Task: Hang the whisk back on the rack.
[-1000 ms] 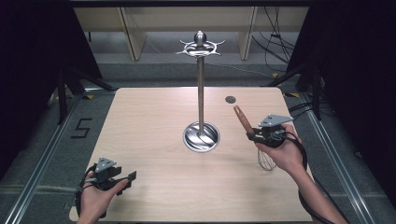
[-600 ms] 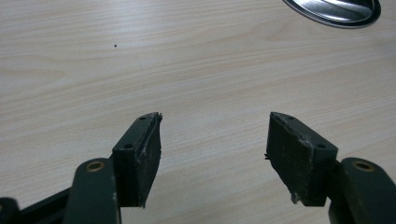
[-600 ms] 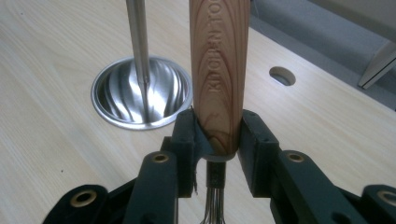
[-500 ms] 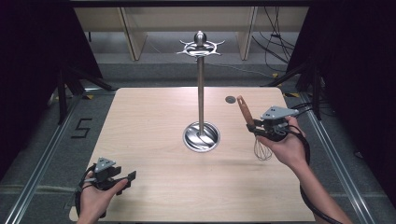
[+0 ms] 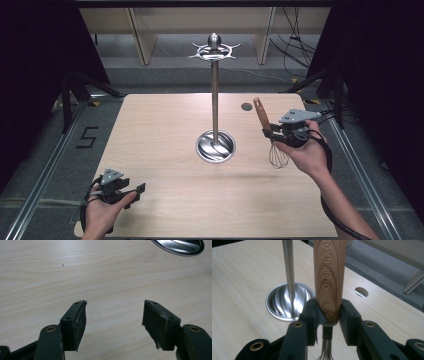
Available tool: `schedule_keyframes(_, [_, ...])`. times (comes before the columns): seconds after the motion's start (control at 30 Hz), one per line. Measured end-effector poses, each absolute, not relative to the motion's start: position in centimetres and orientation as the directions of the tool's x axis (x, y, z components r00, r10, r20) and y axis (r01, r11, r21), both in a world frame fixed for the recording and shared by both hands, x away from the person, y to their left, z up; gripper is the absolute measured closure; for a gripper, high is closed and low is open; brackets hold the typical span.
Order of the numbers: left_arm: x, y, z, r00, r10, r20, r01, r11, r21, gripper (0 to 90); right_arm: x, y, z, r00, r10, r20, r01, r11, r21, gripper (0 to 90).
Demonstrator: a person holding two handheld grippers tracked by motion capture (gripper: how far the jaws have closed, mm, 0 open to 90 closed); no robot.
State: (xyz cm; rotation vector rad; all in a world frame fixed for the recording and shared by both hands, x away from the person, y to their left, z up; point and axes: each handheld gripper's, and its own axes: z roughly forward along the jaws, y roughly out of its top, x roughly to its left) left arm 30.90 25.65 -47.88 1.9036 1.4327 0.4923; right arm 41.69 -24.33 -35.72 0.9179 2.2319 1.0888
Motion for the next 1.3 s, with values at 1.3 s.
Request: schedule_keyframes(1.3, [30.9, 25.6, -47.9, 0.323, 0.941, -0.106, 0.679, -0.152, 0.719, 34.8, 41.9, -22.5, -31.5, -0.684, 0.727, -0.055, 0.373, 0.414, 0.83, 70.4])
